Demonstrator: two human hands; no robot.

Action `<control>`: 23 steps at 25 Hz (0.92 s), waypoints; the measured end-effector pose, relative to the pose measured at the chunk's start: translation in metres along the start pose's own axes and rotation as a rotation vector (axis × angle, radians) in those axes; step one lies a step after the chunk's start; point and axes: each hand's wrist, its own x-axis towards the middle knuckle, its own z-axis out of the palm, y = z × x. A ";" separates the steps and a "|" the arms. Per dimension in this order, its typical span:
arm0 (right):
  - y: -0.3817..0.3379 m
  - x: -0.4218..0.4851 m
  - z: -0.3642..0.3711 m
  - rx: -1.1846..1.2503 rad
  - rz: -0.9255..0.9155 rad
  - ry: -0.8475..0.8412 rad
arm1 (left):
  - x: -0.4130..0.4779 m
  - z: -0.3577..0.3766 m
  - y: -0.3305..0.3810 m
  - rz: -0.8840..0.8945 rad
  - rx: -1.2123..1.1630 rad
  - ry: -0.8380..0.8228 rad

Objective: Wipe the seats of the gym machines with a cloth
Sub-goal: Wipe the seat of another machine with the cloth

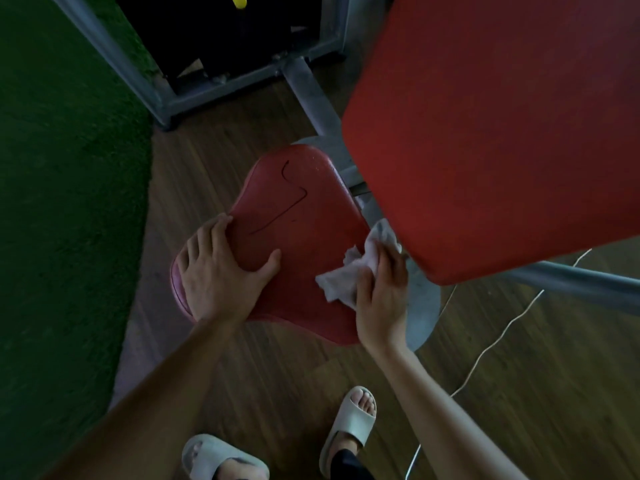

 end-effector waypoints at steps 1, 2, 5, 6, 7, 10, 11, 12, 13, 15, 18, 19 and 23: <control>-0.003 -0.002 -0.004 0.020 -0.003 -0.014 | 0.002 -0.001 0.003 -0.032 -0.021 0.003; -0.004 0.004 -0.002 0.034 -0.003 -0.023 | 0.003 -0.002 0.004 -0.044 -0.015 0.002; -0.014 0.046 0.011 0.086 -0.018 -0.088 | 0.002 0.001 0.003 -0.022 0.032 -0.006; -0.017 0.063 0.018 0.072 -0.039 -0.112 | 0.002 0.002 0.002 -0.021 0.041 -0.010; -0.021 0.078 0.025 0.041 -0.051 -0.129 | 0.002 0.003 0.002 -0.020 0.047 -0.017; -0.030 0.099 0.035 -0.057 -0.026 -0.197 | 0.003 0.004 0.002 -0.018 0.064 -0.027; -0.028 0.098 0.034 -0.063 0.008 -0.220 | 0.003 0.003 0.002 -0.018 0.067 -0.029; -0.025 0.093 0.031 -0.044 0.034 -0.221 | 0.002 0.003 0.002 -0.020 0.068 -0.034; -0.020 0.084 0.026 -0.003 0.039 -0.194 | 0.002 0.002 0.003 -0.023 0.068 -0.035; -0.012 0.062 0.012 0.060 0.040 -0.146 | 0.002 0.002 0.005 -0.029 0.067 -0.030; -0.011 0.056 0.008 0.036 0.076 -0.151 | 0.003 0.002 0.006 -0.025 0.049 -0.022; -0.014 0.066 0.014 0.028 0.108 -0.151 | 0.003 0.001 0.007 -0.020 0.051 -0.023; -0.029 0.113 0.038 0.031 0.159 -0.180 | 0.002 0.001 0.006 -0.015 0.074 -0.029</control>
